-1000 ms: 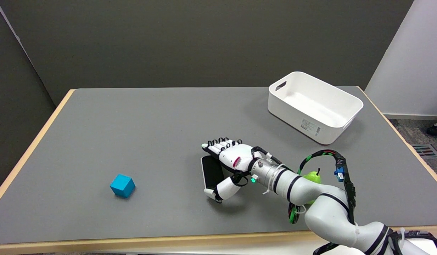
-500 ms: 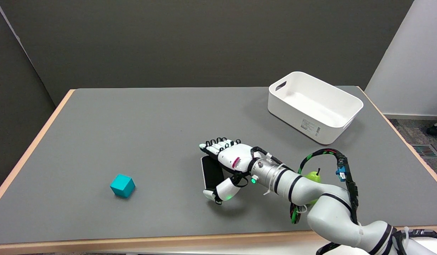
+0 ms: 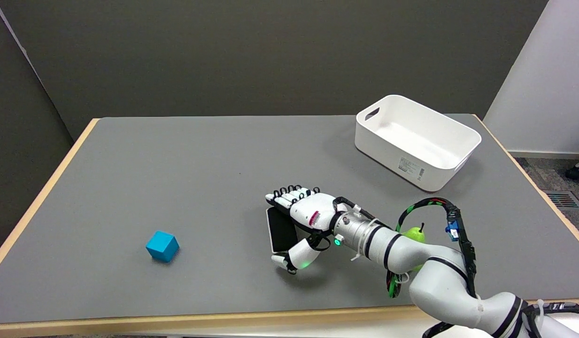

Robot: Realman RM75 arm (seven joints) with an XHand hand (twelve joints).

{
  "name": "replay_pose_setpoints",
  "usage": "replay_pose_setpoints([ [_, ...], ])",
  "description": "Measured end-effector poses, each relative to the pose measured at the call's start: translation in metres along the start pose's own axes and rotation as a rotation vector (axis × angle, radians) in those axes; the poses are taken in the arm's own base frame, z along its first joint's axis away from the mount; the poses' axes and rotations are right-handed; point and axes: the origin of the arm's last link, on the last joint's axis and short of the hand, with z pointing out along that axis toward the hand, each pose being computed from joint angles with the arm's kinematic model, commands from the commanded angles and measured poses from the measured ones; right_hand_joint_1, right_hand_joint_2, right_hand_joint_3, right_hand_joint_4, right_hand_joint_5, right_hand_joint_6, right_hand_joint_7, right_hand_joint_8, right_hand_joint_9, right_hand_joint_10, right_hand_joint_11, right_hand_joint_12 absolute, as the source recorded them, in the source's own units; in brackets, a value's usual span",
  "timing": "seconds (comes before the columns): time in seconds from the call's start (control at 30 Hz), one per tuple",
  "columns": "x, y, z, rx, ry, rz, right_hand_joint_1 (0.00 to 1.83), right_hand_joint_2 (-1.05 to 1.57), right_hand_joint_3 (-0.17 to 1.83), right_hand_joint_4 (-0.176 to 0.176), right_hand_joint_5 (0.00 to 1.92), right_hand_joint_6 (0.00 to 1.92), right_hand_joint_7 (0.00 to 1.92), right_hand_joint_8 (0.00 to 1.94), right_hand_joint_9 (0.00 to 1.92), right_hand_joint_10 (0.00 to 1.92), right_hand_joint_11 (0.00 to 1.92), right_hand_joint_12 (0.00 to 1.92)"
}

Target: Pick up the blackboard eraser.

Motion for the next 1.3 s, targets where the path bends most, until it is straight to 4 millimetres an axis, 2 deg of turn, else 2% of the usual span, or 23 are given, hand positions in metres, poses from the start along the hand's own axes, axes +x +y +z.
replay_pose_setpoints([
  [0.3,-0.002,0.007,0.0,-0.005,0.006,-0.013,0.55,0.51,0.91,-0.041,0.02,0.08,0.02,0.22,0.0,0.39,0.0,0.88],
  [0.37,-0.002,0.008,-0.001,-0.005,0.009,-0.017,0.62,0.51,0.92,-0.051,0.02,0.08,0.05,0.33,0.0,0.47,0.0,0.94],
  [0.53,-0.001,0.011,-0.001,0.0,0.029,-0.027,0.69,0.57,0.95,-0.062,0.05,0.26,0.17,0.42,0.06,0.68,0.0,1.03],
  [0.73,0.0,0.013,-0.001,0.008,0.051,-0.045,0.7,0.58,0.96,-0.066,0.06,0.27,0.2,0.45,0.1,0.7,0.0,1.06],
  [0.93,0.001,0.013,-0.002,0.019,0.068,-0.055,0.7,0.56,0.95,-0.055,0.05,0.21,0.09,0.38,0.08,0.68,0.0,1.04],
  [1.13,0.001,0.013,-0.001,0.029,0.083,-0.058,0.68,0.55,0.95,-0.057,0.05,0.21,0.08,0.35,0.06,0.67,0.0,1.03],
  [1.3,0.001,0.012,-0.001,0.033,0.089,-0.057,0.67,0.57,0.96,-0.069,0.06,0.32,0.19,0.41,0.09,0.68,0.0,1.05],
])
